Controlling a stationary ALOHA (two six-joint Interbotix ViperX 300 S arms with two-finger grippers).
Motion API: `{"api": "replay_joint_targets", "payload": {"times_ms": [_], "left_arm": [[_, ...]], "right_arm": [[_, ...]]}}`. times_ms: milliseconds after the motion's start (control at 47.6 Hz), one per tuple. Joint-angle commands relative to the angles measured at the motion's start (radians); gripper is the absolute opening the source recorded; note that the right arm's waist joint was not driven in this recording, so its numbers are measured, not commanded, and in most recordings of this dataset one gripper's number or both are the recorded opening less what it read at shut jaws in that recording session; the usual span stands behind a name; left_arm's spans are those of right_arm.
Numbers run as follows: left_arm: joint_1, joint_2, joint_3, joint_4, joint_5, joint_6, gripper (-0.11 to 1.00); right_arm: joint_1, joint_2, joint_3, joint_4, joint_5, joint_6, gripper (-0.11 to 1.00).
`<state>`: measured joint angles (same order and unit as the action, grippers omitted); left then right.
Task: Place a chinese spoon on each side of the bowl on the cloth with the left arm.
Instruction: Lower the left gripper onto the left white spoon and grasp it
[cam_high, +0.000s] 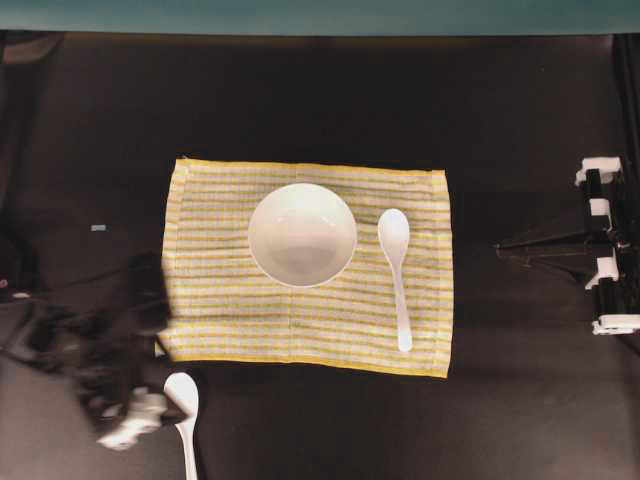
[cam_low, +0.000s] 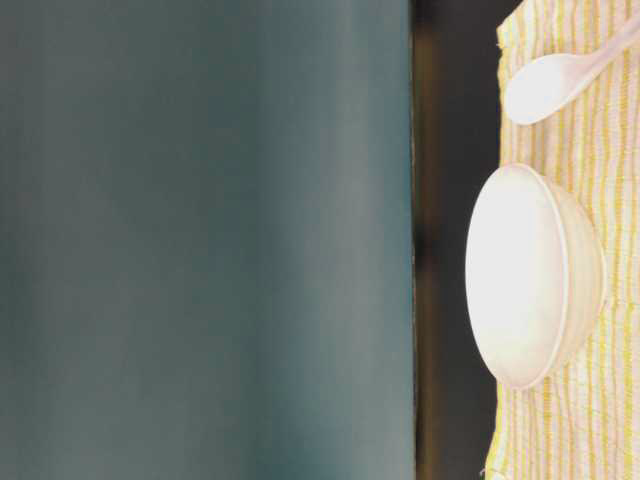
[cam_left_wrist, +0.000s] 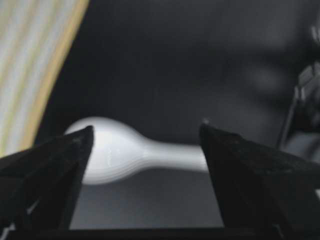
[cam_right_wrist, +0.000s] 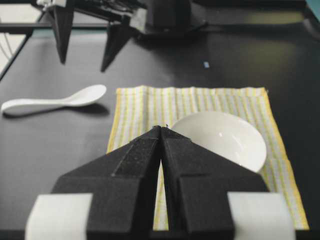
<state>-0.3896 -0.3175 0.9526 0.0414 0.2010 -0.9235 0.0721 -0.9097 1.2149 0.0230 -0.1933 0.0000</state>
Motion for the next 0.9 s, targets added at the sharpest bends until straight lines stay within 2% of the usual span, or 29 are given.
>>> {"api": "replay_joint_targets", "payload": {"times_ms": [0, 42, 189, 525, 882], "left_arm": [[-0.06, -0.061, 0.075, 0.003, -0.028, -0.057, 0.82], [-0.077, -0.077, 0.107, 0.003, -0.035, -0.067, 0.82], [-0.064, -0.072, 0.15, 0.003, -0.049, -0.069, 0.82], [0.035, -0.006, 0.141, 0.005, -0.164, -0.043, 0.82], [0.075, 0.109, 0.135, 0.005, -0.235, -0.014, 0.81]], "right_arm": [[0.0, 0.003, -0.006, 0.003, -0.009, 0.008, 0.0], [0.0, 0.005, -0.006, 0.003, -0.009, 0.008, 0.0], [0.0, 0.008, -0.006, 0.003, -0.012, 0.008, 0.0], [0.0, 0.009, -0.005, 0.003, -0.006, 0.008, 0.0], [0.0, 0.003, -0.003, 0.003, -0.009, 0.006, 0.0]]}}
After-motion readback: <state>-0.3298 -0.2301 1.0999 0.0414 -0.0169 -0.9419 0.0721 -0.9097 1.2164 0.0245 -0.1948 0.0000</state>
